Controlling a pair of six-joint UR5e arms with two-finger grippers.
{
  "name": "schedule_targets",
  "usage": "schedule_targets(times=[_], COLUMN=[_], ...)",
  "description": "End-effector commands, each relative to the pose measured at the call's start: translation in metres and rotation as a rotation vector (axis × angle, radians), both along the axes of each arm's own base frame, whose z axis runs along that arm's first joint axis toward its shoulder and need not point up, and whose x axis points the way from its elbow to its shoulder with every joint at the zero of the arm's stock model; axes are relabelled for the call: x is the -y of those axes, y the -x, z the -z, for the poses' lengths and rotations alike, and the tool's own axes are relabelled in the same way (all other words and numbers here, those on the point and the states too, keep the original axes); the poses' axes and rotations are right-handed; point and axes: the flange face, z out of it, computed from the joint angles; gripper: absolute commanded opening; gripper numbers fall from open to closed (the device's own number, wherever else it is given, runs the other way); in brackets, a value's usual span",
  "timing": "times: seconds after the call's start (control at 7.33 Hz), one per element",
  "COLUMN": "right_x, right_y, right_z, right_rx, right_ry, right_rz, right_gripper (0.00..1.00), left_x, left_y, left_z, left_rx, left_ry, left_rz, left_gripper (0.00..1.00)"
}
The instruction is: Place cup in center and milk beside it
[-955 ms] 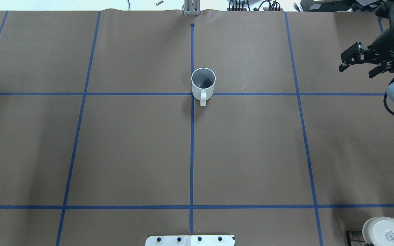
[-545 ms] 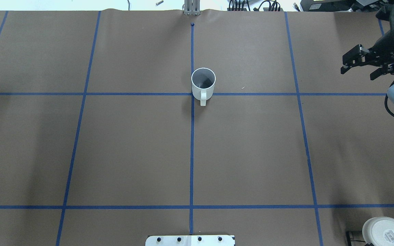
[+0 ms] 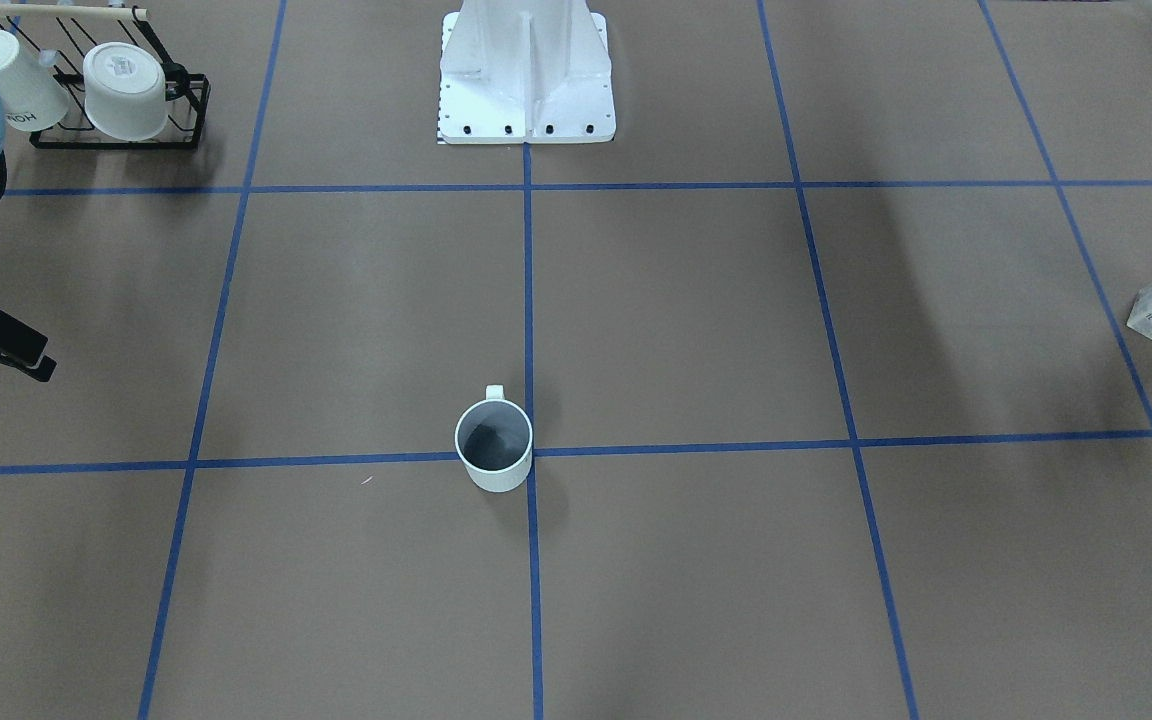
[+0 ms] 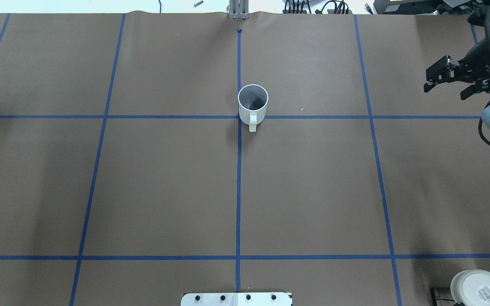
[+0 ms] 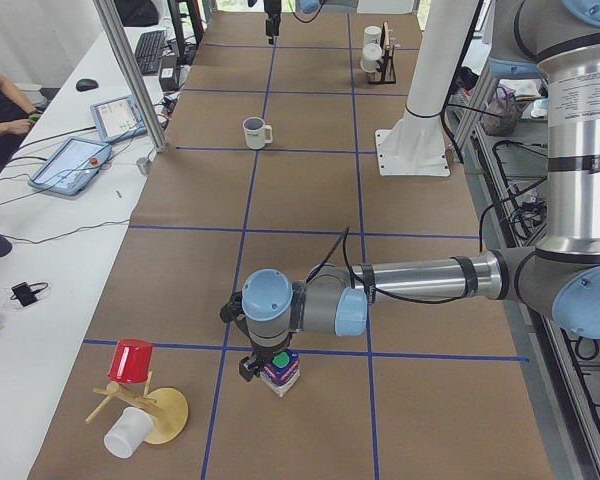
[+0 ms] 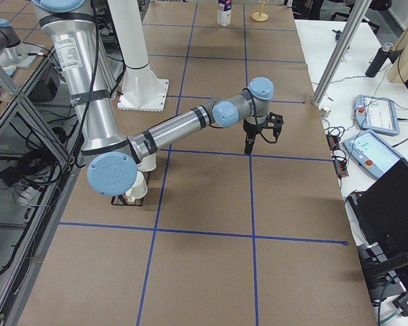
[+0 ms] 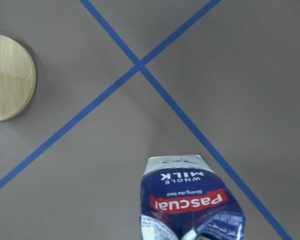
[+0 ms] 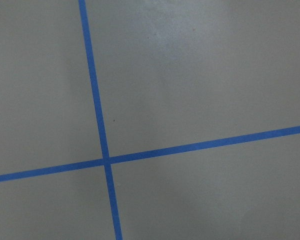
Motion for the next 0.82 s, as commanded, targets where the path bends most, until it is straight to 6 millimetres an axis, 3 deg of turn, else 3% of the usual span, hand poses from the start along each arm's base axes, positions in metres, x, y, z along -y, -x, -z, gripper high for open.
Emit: schedule_targets(times=[0.0,0.68], right_x=[0.0001,0.0002], right_y=[0.0000,0.0020], right_z=[-0.0004,-0.0027], right_rx=[0.000,-0.003], right_ry=[0.001,0.006], right_rz=[0.000,0.003], right_gripper=[1.00,1.00], left_x=[0.0038,0.0036], left_y=[-0.0009,-0.0018], left_z=[0.0066,0.0048], left_rx=[-0.007,-0.012], left_ry=[-0.009,0.006], left_rz=[0.001,0.011], left_gripper=[0.98,0.98])
